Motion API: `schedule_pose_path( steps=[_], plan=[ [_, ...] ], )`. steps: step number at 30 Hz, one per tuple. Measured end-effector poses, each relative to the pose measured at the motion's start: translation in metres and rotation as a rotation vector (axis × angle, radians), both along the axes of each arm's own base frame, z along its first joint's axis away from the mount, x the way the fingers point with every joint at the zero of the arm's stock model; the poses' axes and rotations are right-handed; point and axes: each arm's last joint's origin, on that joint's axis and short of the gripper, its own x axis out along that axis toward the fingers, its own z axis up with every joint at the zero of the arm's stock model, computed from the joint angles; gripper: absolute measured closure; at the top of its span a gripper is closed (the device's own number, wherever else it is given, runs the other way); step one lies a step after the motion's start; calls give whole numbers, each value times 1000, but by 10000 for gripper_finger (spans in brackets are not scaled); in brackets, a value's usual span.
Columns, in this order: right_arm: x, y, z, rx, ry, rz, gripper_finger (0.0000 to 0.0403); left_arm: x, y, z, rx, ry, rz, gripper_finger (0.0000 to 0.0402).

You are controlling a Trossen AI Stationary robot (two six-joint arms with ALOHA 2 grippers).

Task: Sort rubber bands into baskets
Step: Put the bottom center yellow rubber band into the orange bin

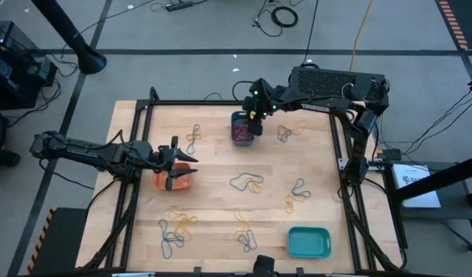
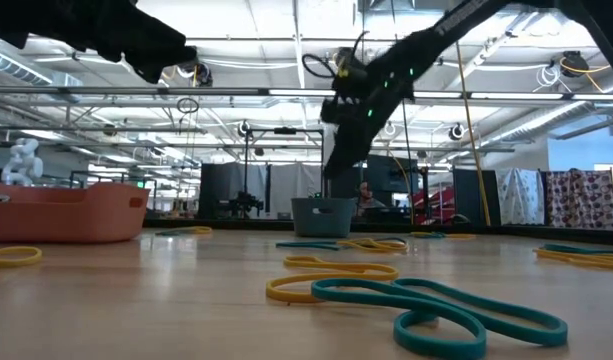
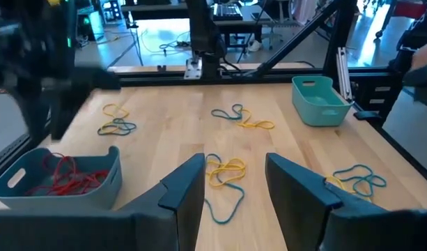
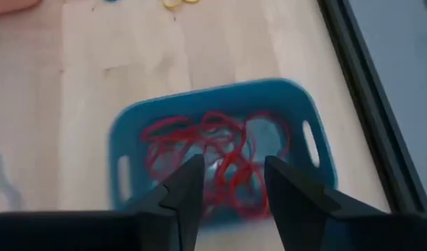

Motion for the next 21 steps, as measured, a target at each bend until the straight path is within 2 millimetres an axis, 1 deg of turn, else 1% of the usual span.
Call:
schedule_pose_path(
  steps=[2, 5, 8, 12, 14, 17, 19, 21],
  plan=[
    [-3, 5, 17, 43, 33, -20, 257, 1, 0, -2, 1, 12, 0, 242],
    [-7, 26, 39, 96, 117, 13, 257, 5, -1, -6, -19, 41, 3, 242],
    [-12, 61, 59, 150, 156, 106, 258, 10, -2, -11, -31, 77, 0, 242],
    [-23, 118, 78, 191, 184, 212, 266, 20, -6, -21, -42, 123, -11, 242],
    [-30, 147, 82, 197, 177, 247, 271, 25, -9, -26, -54, 148, -19, 242],
    [-42, 188, 80, 213, 116, 275, 278, 33, -16, -33, -56, 164, -46, 242],
    [-50, 212, 72, 203, 66, 262, 283, 40, -23, -39, -64, 175, -69, 242],
    [-59, 234, 58, 188, 22, 235, 287, 47, -31, -45, -78, 167, -95, 242]
  ],
)
